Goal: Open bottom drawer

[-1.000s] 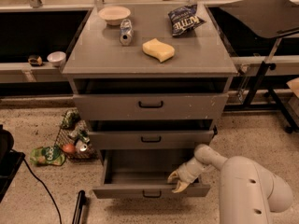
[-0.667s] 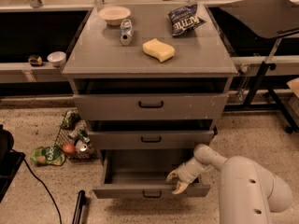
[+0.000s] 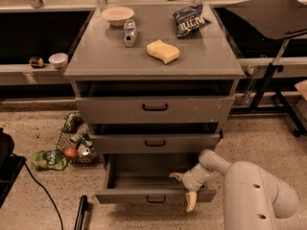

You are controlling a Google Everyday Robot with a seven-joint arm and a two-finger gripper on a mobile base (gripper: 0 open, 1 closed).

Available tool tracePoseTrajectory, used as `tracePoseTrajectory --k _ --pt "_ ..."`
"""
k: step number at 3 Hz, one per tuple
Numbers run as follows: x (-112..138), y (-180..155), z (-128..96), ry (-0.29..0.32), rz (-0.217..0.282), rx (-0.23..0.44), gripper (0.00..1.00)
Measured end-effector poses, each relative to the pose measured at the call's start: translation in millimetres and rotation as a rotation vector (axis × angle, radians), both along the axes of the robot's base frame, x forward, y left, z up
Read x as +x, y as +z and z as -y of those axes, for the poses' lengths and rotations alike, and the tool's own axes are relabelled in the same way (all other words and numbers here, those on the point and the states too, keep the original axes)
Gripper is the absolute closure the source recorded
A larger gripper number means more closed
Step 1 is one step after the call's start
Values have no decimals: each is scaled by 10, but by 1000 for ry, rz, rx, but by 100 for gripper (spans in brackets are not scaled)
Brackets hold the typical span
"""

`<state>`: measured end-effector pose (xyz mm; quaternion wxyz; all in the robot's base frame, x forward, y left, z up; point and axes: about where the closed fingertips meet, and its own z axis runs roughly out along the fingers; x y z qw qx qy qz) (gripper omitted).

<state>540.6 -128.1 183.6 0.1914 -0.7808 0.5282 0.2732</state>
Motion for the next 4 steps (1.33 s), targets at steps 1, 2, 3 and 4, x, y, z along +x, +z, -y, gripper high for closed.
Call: tracePoseTrajectory --k 1,2,3,4 --pt "-262 -36 79 8 -66 -16 0" --pt "-473 -58 170 3 -113 -31 18" --pt "-527 -23 241 0 -119 -44 41" --pt "-523 24 306 -7 -111 -53 65"
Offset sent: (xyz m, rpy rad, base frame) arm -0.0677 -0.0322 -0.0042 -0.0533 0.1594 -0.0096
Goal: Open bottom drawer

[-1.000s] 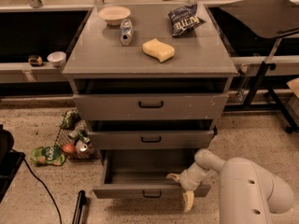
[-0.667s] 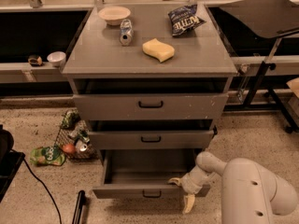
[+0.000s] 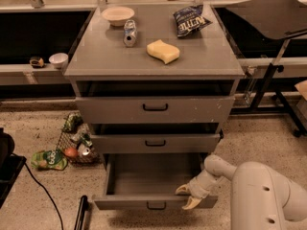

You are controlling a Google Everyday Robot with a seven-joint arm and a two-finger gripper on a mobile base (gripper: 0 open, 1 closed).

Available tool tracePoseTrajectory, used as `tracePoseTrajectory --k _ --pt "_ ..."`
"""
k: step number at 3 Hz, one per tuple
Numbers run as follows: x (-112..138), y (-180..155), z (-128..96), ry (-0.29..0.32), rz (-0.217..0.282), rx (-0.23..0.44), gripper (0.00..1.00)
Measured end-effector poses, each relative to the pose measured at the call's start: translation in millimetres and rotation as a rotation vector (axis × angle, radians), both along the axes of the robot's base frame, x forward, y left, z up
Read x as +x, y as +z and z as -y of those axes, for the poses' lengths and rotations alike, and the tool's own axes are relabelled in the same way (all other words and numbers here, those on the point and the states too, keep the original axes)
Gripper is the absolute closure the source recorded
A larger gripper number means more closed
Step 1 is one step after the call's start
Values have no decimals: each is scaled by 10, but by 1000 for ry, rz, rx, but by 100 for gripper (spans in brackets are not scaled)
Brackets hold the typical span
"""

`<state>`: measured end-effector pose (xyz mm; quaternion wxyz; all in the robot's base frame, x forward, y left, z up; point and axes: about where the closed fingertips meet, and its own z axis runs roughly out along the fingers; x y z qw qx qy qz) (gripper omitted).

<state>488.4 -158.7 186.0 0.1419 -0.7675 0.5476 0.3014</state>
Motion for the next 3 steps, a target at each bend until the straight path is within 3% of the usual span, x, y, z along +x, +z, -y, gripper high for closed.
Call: tracePoseTrajectory --k 1,3 --pt "9 1 -10 0 0 0 63" --pt "116 329 177 -18 63 21 16"
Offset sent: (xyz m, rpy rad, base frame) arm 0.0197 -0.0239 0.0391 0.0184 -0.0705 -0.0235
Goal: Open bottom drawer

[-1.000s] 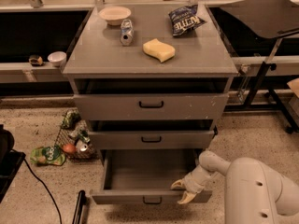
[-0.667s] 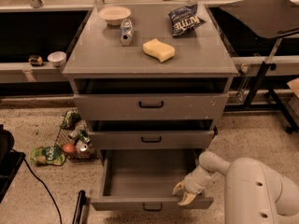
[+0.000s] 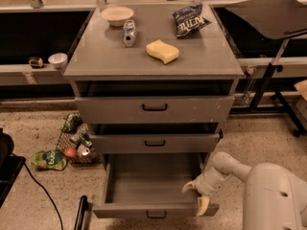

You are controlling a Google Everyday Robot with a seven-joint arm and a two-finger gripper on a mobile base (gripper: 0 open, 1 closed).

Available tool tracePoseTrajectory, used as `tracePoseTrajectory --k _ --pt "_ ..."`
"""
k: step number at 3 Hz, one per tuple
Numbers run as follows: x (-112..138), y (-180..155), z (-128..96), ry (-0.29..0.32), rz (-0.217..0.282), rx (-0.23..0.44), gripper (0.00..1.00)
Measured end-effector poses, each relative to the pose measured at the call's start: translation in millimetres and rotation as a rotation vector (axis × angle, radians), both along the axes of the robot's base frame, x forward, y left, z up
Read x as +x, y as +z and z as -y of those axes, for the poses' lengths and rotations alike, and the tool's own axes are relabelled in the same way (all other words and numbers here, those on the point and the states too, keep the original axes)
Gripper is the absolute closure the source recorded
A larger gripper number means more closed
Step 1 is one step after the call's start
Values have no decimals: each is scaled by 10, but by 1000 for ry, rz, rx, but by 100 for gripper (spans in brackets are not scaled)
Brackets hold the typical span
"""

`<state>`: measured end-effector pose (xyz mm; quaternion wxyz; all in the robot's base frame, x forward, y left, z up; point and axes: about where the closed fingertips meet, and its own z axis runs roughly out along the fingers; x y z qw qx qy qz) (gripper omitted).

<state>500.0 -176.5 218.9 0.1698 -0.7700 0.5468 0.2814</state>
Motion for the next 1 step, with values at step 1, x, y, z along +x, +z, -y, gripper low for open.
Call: tracePoseTrajectory --k 1 --pt "51 204 119 -18 56 -2 0"
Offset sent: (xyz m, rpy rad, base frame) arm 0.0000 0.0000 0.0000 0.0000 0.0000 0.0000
